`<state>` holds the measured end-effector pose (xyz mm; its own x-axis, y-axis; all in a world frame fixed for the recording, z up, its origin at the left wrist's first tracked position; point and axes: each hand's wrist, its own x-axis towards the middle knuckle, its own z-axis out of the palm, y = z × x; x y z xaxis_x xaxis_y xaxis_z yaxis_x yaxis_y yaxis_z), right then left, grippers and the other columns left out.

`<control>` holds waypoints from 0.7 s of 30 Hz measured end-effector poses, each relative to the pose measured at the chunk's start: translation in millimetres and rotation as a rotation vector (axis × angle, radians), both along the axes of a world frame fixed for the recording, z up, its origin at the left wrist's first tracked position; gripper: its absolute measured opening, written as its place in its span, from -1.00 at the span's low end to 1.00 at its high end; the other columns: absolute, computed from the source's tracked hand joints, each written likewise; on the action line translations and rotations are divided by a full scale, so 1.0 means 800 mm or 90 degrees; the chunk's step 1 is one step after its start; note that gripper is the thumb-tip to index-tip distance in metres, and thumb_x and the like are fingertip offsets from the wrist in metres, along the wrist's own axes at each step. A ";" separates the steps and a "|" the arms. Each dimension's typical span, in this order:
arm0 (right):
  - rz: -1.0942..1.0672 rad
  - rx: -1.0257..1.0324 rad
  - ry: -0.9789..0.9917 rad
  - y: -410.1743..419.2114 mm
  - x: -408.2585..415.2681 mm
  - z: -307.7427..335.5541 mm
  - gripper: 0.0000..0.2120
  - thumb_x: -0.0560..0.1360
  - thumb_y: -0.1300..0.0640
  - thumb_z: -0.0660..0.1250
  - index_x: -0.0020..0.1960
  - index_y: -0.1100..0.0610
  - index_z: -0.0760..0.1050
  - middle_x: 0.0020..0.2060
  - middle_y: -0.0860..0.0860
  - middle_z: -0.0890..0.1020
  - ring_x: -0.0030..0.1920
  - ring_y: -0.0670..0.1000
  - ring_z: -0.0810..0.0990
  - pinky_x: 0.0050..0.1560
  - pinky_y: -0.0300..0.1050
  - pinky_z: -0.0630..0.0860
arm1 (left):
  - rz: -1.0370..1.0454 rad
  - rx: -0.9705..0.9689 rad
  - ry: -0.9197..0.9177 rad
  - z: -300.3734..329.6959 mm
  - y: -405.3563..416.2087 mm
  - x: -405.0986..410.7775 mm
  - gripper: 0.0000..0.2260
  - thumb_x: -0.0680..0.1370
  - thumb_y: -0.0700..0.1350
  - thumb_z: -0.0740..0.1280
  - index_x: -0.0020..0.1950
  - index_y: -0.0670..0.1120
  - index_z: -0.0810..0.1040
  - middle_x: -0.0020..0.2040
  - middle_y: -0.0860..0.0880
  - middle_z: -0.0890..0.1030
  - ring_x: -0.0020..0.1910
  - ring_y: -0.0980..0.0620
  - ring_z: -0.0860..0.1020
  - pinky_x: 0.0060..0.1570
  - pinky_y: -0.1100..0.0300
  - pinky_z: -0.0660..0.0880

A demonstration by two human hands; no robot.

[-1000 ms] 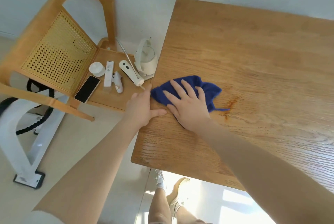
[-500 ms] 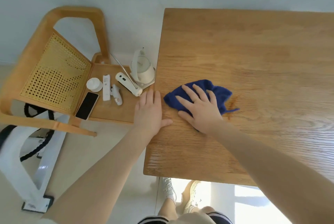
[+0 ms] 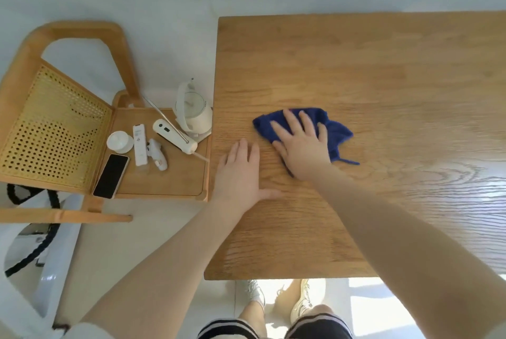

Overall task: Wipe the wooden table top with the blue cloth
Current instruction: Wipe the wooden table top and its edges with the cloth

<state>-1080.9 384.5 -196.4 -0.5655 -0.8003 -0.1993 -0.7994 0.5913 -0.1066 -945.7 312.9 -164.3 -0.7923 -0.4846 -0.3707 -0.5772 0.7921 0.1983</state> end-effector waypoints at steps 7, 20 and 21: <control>0.122 0.016 0.027 0.027 -0.013 0.003 -0.54 0.60 -0.15 -0.06 0.48 -0.17 0.00 0.52 -0.07 -0.01 0.50 0.07 -0.06 0.41 0.19 -0.03 | 0.031 -0.027 -0.078 0.005 0.019 -0.020 0.15 0.23 0.40 0.38 0.53 -0.17 -0.13 0.54 -0.24 -0.13 0.52 -0.18 -0.10 0.46 -0.01 -0.02; 0.243 -0.076 -0.038 0.070 -0.071 -0.001 -0.53 0.53 -0.19 -0.01 0.40 -0.14 0.27 0.48 0.00 0.20 0.45 0.18 0.16 0.34 0.25 0.10 | 0.161 0.097 -0.133 0.017 0.029 -0.036 0.20 0.21 0.43 0.37 0.53 -0.13 -0.22 0.52 -0.17 -0.31 0.51 -0.12 -0.26 0.47 -0.03 -0.15; 0.302 -0.082 -0.051 0.082 -0.076 0.000 -0.53 0.51 -0.20 -0.01 0.38 -0.14 0.32 0.45 0.00 0.26 0.42 0.19 0.23 0.30 0.24 0.16 | 0.180 0.107 -0.129 0.019 0.029 -0.040 0.19 0.21 0.44 0.35 0.53 -0.13 -0.21 0.52 -0.16 -0.31 0.51 -0.11 -0.26 0.48 -0.03 -0.15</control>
<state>-1141.9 450.5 -196.5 -0.1194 -0.9867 -0.1105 -0.9635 0.1420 -0.2271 -977.4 336.3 -149.1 -0.5383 -0.5932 -0.5986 -0.8094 0.5618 0.1712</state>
